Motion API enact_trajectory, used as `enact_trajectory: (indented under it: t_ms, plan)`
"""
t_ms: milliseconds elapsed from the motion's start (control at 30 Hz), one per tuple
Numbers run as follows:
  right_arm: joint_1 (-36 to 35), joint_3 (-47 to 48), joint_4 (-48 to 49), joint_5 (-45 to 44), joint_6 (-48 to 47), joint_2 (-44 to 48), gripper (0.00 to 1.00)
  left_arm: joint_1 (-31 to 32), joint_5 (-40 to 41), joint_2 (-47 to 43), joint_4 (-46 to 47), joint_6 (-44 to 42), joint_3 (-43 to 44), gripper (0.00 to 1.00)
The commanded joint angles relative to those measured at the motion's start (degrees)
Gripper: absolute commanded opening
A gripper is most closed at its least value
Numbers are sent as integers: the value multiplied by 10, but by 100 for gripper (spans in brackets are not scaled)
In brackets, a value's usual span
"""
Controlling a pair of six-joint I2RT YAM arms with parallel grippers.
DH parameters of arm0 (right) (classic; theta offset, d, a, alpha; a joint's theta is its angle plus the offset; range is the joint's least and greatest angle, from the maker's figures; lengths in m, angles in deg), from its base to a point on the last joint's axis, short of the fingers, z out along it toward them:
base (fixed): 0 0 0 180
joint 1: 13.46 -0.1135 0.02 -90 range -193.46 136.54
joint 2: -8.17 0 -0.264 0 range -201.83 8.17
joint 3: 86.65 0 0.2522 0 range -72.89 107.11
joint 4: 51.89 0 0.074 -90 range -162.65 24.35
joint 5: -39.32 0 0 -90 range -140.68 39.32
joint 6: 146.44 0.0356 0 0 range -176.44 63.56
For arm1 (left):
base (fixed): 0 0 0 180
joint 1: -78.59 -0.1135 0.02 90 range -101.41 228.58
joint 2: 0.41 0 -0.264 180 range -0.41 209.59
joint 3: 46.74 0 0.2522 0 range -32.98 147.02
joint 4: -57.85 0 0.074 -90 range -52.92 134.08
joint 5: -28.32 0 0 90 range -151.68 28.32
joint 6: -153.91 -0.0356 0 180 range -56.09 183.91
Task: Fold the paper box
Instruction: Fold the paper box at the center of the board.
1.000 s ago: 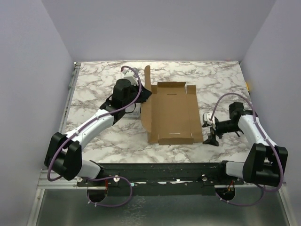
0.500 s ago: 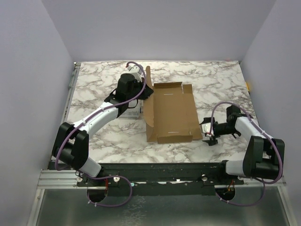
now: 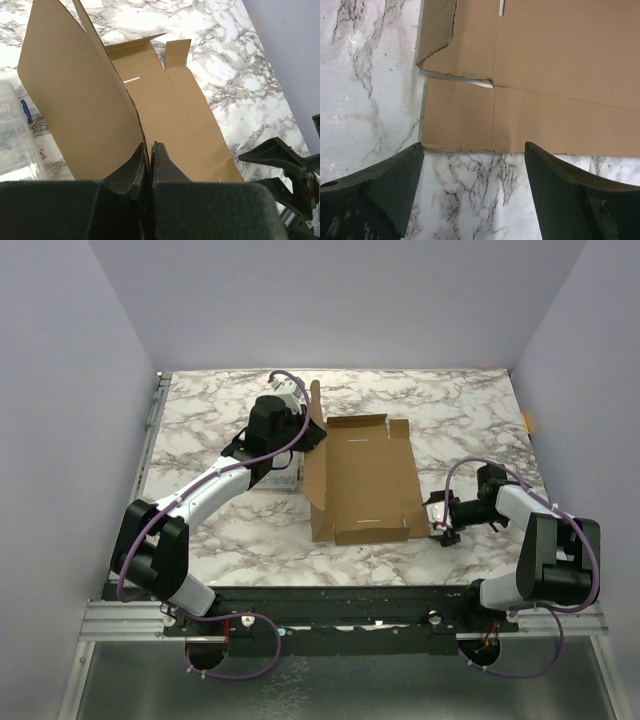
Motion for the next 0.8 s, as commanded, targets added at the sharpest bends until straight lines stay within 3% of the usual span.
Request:
enact_trajectory:
  t_ms: [0,267,567,767]
  plan:
    - [-12,-11,2,13,-22,3,83,-5,-4,19,-68,-38,-9,0]
    - [-14,-11,29,9,3,-4,79,-5,-13,15,-67,-34,-7,0]
    - [-15,68,18,43,97,-36,47,-5,-27,11,-67,-32,-1,0]
    - [-15,112,-15,82,132,-47,37,-4,-35,11,-66,-33,3,0]
